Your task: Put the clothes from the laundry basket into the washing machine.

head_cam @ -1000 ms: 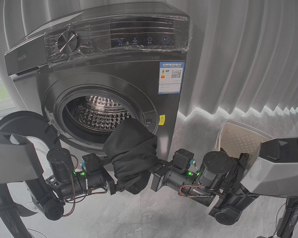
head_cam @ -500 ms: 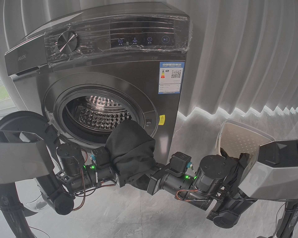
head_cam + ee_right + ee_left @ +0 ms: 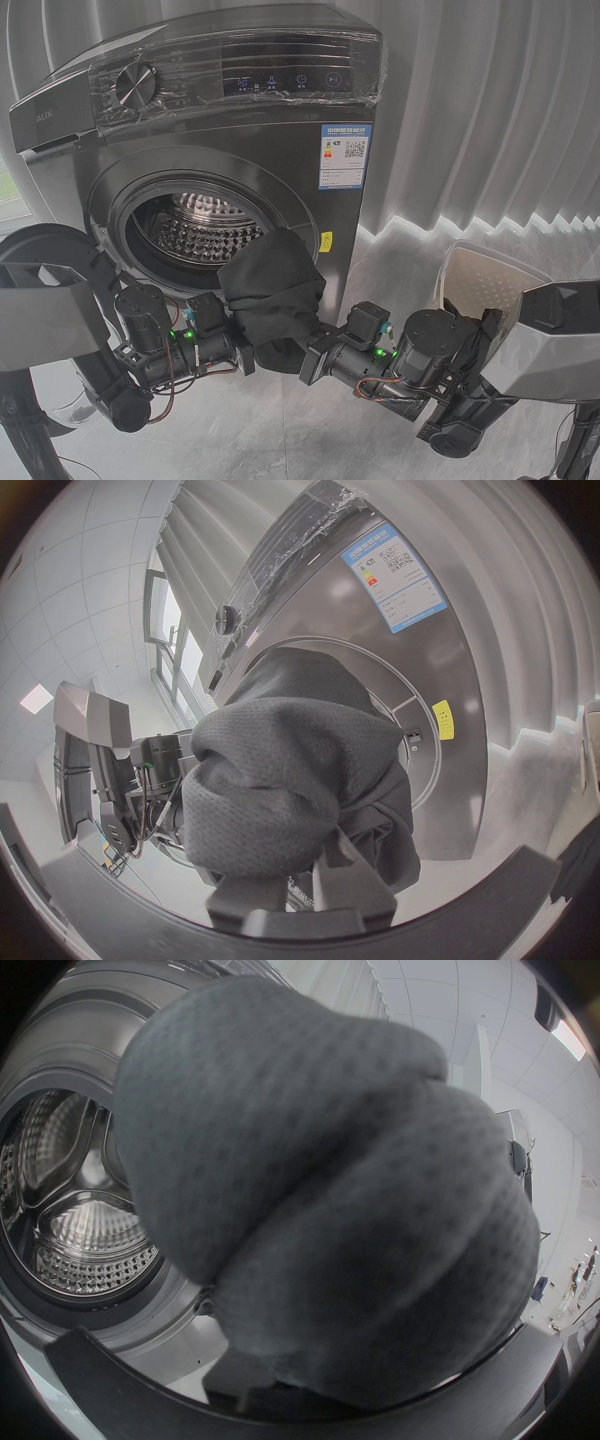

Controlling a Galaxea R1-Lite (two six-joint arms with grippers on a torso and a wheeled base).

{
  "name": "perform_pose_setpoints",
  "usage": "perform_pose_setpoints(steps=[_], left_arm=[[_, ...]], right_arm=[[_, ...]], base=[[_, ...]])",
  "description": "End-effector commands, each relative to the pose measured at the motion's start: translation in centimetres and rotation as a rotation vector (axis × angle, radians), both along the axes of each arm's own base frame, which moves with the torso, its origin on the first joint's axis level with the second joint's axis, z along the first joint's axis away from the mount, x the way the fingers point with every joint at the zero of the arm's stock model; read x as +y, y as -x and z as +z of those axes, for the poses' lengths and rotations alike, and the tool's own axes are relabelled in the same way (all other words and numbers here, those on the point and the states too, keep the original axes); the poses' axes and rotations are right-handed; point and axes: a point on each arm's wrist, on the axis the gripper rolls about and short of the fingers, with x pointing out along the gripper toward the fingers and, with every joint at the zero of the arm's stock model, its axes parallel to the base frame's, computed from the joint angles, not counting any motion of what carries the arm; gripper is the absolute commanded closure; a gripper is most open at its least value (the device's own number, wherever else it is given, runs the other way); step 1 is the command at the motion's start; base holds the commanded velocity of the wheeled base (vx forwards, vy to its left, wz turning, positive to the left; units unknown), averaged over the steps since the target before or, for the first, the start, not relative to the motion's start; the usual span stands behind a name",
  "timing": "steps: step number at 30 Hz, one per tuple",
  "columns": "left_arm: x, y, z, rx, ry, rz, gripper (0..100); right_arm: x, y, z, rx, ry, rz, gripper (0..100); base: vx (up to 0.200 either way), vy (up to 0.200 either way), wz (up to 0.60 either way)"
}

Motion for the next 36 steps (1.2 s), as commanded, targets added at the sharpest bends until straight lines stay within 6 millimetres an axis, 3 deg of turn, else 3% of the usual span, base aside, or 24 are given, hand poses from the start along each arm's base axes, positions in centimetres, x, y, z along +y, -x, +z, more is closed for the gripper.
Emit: perform_pose_setpoints(steps=[1, 8, 22, 23, 31, 36], left_arm=[[0.2, -0.1, 0.5, -0.022, 0.010, 0.012, 100], [0.8, 0.2, 2.0, -0.055, 0.033, 0.027, 100], [1.2, 0.0, 1.9, -0.054, 0.032, 0.044, 100], [1.3, 0.0, 2.0, -0.055, 0.033, 0.049, 100], [1.8, -0.7, 2.0, -0.063, 0.037, 0.101, 100], [2.1, -0.9, 2.1, -0.066, 0.038, 0.116, 100]], right_arm=[[-0.1, -0.3, -0.1, 0.007, -0.004, -0.011, 100], [-1.0, -1.3, -0.2, 0.014, -0.007, -0.075, 100], [-1.3, -1.7, 0.0, 0.023, -0.026, -0.087, 100], [-1.3, -1.7, 0.1, 0.023, -0.030, -0.087, 0], [-1.9, -0.9, 0.9, 0.022, -0.033, -0.076, 0], [-3.0, 1.1, 0.0, 0.065, 0.026, -0.046, 0]], base=[[0.000, 0.000, 0.00], [0.000, 0.000, 0.00], [0.000, 0.000, 0.00], [0.000, 0.000, 0.00], [0.000, 0.000, 0.00], [0.000, 0.000, 0.00]])
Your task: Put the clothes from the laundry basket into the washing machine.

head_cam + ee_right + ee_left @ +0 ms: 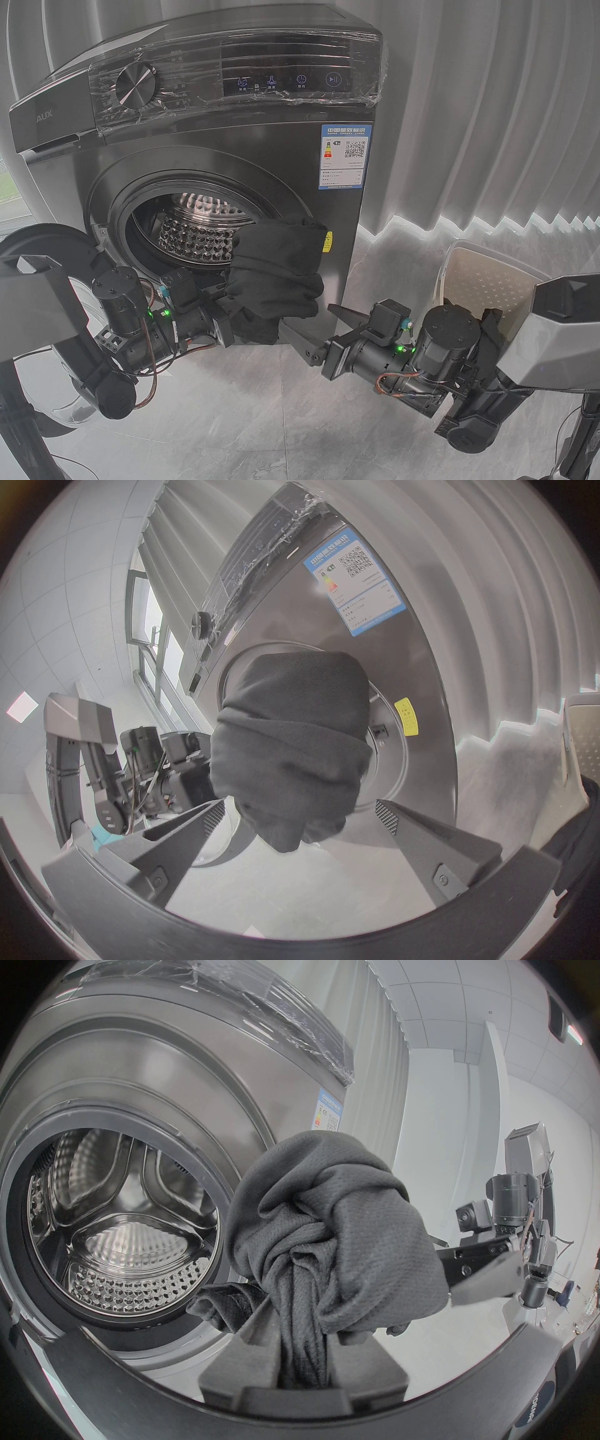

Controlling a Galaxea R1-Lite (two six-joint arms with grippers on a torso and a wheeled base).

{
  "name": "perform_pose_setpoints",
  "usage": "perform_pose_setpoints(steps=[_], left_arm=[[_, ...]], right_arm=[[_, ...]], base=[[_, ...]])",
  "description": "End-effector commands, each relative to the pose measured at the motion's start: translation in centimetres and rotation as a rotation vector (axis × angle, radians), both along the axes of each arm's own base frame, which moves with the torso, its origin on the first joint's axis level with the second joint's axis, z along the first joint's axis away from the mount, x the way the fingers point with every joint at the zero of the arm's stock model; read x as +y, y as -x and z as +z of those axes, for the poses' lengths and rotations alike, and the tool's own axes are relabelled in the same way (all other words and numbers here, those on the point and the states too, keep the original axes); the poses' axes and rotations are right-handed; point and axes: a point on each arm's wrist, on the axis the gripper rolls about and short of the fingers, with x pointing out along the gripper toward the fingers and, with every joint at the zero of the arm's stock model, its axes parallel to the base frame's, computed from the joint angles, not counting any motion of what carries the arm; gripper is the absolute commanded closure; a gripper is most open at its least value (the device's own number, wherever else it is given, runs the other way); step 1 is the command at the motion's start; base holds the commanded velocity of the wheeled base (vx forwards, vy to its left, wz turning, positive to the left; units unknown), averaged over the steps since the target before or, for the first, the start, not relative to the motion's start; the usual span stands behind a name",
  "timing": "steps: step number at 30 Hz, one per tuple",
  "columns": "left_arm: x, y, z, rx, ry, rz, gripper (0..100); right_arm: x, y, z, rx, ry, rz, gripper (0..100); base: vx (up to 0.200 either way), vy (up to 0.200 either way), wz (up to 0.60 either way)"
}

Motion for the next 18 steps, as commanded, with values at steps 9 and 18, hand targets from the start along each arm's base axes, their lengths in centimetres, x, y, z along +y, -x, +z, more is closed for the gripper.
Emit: perform_pose_setpoints(steps=[9, 18], left_arm=[[0.1, -0.2, -0.9, 0.023, -0.014, 0.020, 100], [-0.9, 1.1, -1.1, 0.041, -0.026, -0.026, 100]], right_arm=[[-0.7, 3.6, 3.7, -0.059, -0.060, 0.157, 0], [0.5, -0.6, 5.7, -0.144, -0.154, 0.097, 0]], base=[[0.000, 0.000, 0.00], [0.000, 0.000, 0.00]])
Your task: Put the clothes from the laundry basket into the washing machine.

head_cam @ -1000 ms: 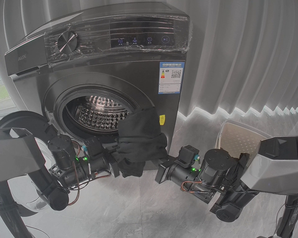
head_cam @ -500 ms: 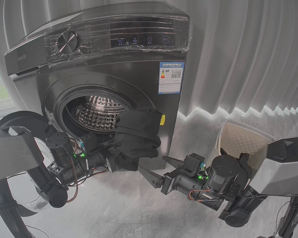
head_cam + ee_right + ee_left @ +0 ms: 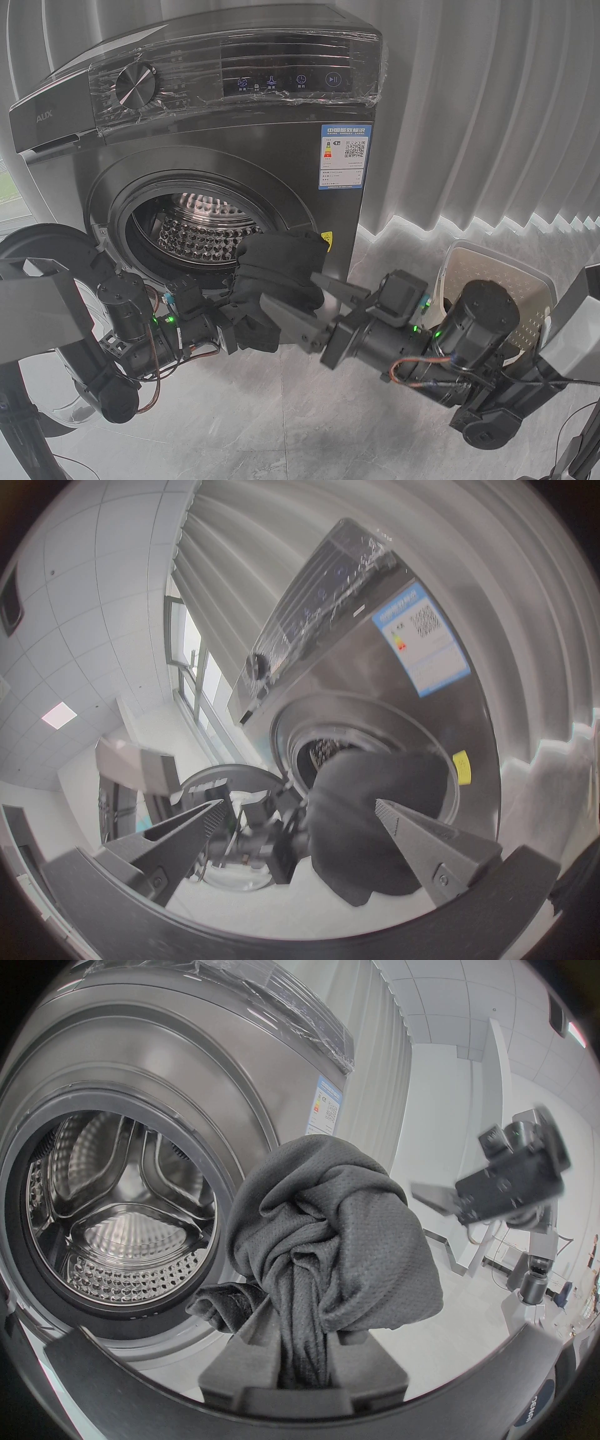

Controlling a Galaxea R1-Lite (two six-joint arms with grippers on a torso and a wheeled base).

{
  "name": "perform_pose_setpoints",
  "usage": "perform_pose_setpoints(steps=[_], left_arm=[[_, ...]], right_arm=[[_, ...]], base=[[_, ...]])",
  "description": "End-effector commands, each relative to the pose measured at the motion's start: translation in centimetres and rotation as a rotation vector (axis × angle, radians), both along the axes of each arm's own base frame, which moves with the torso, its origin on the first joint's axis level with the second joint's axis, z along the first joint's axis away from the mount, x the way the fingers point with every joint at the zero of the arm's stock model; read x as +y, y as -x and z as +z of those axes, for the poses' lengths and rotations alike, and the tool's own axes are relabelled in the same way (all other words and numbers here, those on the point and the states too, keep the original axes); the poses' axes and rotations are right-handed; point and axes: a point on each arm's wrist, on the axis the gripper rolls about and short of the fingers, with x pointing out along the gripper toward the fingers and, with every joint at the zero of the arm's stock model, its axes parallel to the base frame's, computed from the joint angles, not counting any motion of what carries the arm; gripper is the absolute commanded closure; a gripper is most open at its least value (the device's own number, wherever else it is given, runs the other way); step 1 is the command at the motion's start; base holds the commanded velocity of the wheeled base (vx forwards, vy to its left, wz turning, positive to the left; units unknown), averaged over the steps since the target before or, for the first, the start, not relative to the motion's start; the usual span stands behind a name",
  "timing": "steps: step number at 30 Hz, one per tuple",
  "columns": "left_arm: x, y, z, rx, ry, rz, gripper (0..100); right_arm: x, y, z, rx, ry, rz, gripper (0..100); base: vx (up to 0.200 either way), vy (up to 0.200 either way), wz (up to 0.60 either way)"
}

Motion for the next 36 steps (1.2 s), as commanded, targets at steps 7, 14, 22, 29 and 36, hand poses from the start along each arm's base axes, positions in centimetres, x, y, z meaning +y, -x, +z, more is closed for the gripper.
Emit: perform_pose_setpoints(steps=[7, 14, 22, 29, 36], left_arm=[[-0.7, 2.4, 0.9, -0.003, 0.002, -0.060, 100], [-0.2, 3.2, 1.9, -0.025, 0.014, -0.055, 100], [-0.2, 3.2, 2.0, -0.026, 0.015, -0.055, 100], [0.9, 2.6, 1.7, -0.018, 0.012, -0.014, 100], [1.6, 2.1, 1.3, -0.002, 0.009, 0.022, 100]], right_arm=[[0.3, -6.4, -4.4, 0.051, 0.034, -0.125, 0], [0.1, -7.0, -6.1, 0.084, 0.066, -0.145, 0], [0.2, -6.3, -5.0, 0.067, 0.050, -0.134, 0], [-2.2, -4.0, 0.0, -0.036, 0.005, -0.153, 0], [-9.3, -2.7, -0.3, -0.038, 0.141, -0.308, 0]], base=[[0.000, 0.000, 0.00], [0.000, 0.000, 0.00], [0.000, 0.000, 0.00], [0.000, 0.000, 0.00], [0.000, 0.000, 0.00]])
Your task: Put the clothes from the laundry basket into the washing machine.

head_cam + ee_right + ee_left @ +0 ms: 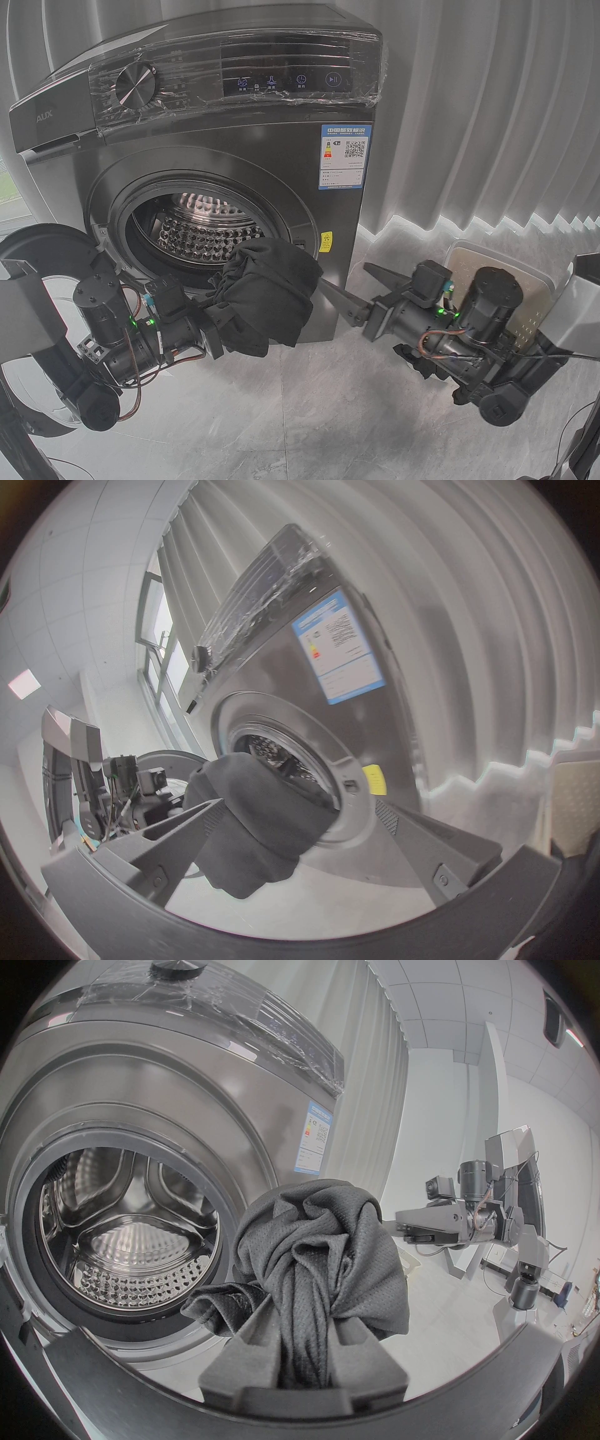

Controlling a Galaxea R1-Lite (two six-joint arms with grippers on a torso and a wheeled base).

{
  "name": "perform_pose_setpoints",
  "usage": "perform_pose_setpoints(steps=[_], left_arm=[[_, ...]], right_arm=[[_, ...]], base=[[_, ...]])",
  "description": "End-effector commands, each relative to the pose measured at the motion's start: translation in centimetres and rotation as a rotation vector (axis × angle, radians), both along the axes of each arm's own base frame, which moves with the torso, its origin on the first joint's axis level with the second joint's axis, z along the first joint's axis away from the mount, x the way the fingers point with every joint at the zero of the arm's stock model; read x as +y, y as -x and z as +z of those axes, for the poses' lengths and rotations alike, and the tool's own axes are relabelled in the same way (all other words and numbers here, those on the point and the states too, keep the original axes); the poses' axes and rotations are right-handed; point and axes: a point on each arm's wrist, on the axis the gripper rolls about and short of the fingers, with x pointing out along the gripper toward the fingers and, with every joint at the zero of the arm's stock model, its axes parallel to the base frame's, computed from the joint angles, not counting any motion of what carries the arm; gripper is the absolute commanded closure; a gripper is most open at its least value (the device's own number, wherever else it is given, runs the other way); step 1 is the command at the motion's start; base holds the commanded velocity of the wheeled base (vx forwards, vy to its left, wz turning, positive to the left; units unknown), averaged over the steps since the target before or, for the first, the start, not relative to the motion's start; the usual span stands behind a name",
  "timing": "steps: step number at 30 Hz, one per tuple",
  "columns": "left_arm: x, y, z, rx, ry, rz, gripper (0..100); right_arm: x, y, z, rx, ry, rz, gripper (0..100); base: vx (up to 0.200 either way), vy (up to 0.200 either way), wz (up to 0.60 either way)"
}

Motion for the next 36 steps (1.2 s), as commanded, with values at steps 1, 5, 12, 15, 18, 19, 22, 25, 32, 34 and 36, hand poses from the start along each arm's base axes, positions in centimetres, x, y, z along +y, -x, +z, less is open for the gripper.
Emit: perform_pose_setpoints(steps=[1, 5, 12, 15, 18, 19, 22, 25, 32, 34, 36], left_arm=[[0.7, -0.5, -0.5, 0.019, -0.002, 0.032, 100], [1.2, -0.3, -0.7, 0.045, 0.003, 0.062, 100], [2.1, 1.2, -2.6, 0.143, -0.044, 0.305, 100], [0.5, 0.5, -2.7, 0.131, -0.029, 0.349, 100], [-0.2, -0.3, -2.9, 0.122, -0.026, 0.393, 100], [-0.3, -0.3, -3.0, 0.122, -0.029, 0.399, 100], [-0.6, -0.5, -3.6, 0.136, -0.039, 0.412, 100], [-0.7, -0.5, -3.6, 0.139, -0.031, 0.408, 100], [-0.7, -0.5, -3.3, 0.131, -0.027, 0.406, 100], [-0.7, -0.5, -3.4, 0.131, -0.029, 0.406, 100], [-0.7, -0.6, -3.5, 0.131, -0.034, 0.409, 100]], right_arm=[[-5.5, 1.4, 1.1, -0.007, 0.046, -0.112, 0], [-6.9, 1.2, 0.8, 0.006, 0.060, -0.152, 0], [-7.1, 1.7, 1.6, -0.016, 0.043, -0.152, 0], [-7.5, 1.9, 1.1, 0.003, 0.056, -0.160, 0], [-7.6, 1.8, 1.2, 0.002, 0.056, -0.166, 0], [-7.6, 1.8, 1.2, 0.002, 0.056, -0.164, 0], [-7.7, 1.8, 1.2, 0.001, 0.055, -0.166, 0], [-7.7, 1.8, 1.2, 0.001, 0.055, -0.166, 0], [-7.5, 1.9, 1.2, 0.004, 0.055, -0.156, 0], [-7.4, 1.9, 1.1, 0.006, 0.056, -0.155, 0], [-7.4, 2.0, 1.1, 0.006, 0.056, -0.153, 0]], base=[[0.000, 0.000, 0.00], [0.000, 0.000, 0.00], [0.000, 0.000, 0.00], [0.000, 0.000, 0.00], [0.000, 0.000, 0.00], [0.000, 0.000, 0.00], [0.000, 0.000, 0.00], [0.000, 0.000, 0.00], [0.086, 0.000, 0.00], [0.200, 0.000, 0.00], [0.200, 0.000, 0.00]])
